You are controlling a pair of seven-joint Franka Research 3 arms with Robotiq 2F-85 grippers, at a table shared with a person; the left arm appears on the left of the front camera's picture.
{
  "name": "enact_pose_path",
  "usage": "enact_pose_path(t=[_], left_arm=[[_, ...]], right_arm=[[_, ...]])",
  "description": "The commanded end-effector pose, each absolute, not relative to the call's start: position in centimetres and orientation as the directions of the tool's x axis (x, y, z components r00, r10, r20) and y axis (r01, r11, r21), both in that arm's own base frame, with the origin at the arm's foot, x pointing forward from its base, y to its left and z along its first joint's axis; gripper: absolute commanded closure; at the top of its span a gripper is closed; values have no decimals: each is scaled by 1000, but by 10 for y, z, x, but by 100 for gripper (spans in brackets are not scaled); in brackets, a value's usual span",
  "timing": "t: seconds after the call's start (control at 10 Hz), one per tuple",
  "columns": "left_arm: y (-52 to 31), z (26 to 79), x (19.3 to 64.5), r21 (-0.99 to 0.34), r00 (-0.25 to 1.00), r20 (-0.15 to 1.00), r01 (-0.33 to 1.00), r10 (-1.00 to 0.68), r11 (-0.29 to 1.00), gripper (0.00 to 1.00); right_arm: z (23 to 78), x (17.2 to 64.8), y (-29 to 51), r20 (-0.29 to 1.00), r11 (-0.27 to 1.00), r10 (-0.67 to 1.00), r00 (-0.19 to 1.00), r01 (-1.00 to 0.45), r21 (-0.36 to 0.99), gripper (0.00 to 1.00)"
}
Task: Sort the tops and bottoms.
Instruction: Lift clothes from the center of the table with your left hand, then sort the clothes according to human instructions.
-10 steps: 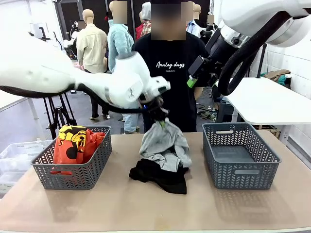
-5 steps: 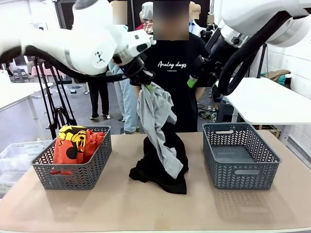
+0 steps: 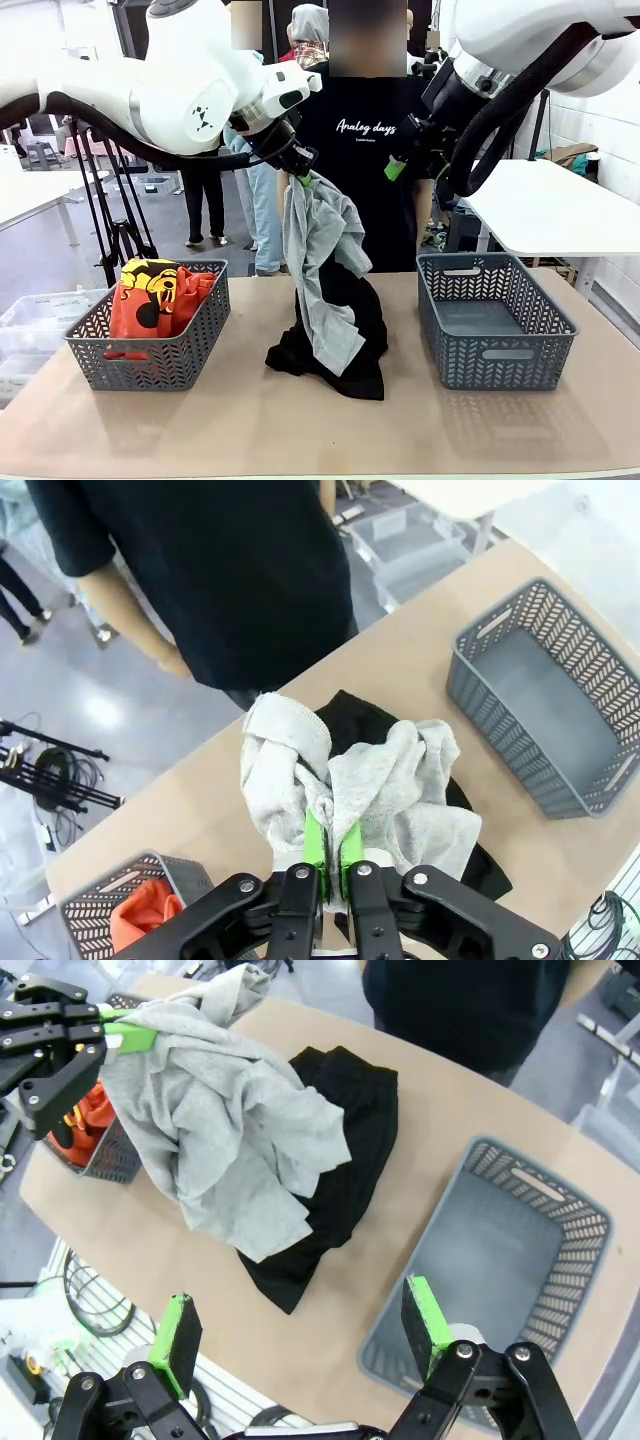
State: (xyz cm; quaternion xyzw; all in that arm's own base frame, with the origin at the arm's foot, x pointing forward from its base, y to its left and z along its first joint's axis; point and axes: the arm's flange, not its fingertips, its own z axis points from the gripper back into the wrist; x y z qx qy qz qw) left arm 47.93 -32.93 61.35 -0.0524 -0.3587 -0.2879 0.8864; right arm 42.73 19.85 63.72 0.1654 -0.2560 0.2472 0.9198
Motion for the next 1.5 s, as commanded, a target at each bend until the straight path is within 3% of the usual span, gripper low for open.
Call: enact_pose_path(t=[0.0, 1.4], left_arm=[[-330, 619, 479, 101, 580, 677, 537, -454, 837, 100], [-330, 619, 479, 101, 580, 677, 537, -454, 837, 100]], right_arm=[[636, 428, 197, 548, 822, 379, 746, -543, 171, 0], [636, 428, 197, 548, 822, 379, 746, -543, 171, 0]])
